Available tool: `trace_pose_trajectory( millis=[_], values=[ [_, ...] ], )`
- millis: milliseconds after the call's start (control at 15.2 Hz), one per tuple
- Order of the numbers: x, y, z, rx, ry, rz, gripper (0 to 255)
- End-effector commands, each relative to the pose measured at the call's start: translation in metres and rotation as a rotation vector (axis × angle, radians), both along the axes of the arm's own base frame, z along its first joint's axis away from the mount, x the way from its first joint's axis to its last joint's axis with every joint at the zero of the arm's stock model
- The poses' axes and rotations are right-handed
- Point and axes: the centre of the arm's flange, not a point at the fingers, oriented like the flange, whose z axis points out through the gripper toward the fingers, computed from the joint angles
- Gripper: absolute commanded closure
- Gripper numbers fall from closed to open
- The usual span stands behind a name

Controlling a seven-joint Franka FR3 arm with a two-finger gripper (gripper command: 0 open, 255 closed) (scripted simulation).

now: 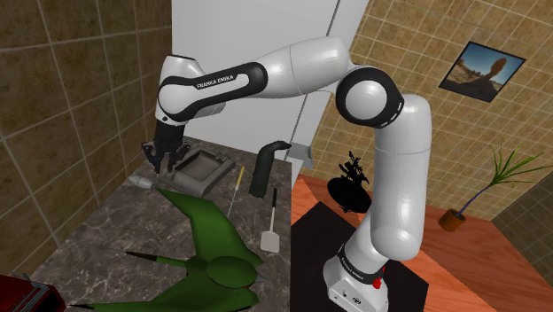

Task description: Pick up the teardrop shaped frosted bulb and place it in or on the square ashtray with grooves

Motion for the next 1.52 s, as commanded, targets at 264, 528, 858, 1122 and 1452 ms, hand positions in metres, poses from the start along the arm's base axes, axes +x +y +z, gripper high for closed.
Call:
trace_pose_trajectory(
  millis=[264, 528, 858, 1122, 1452],
  values=[
    [0.0, 0.0, 0.0, 0.0, 0.0, 0.0, 255],
    [0.0, 0.0, 0.0, 0.0, 0.0, 0.0, 0],
    [0.047, 0.058, -0.037, -0.192, -0.026, 0.385, 0],
    [0.062, 0.089, -0.065, -0.288, -0.039, 0.577, 0],
    [0.061, 0.086, -0.091, -0.288, -0.039, 0.577, 0]
  ],
)
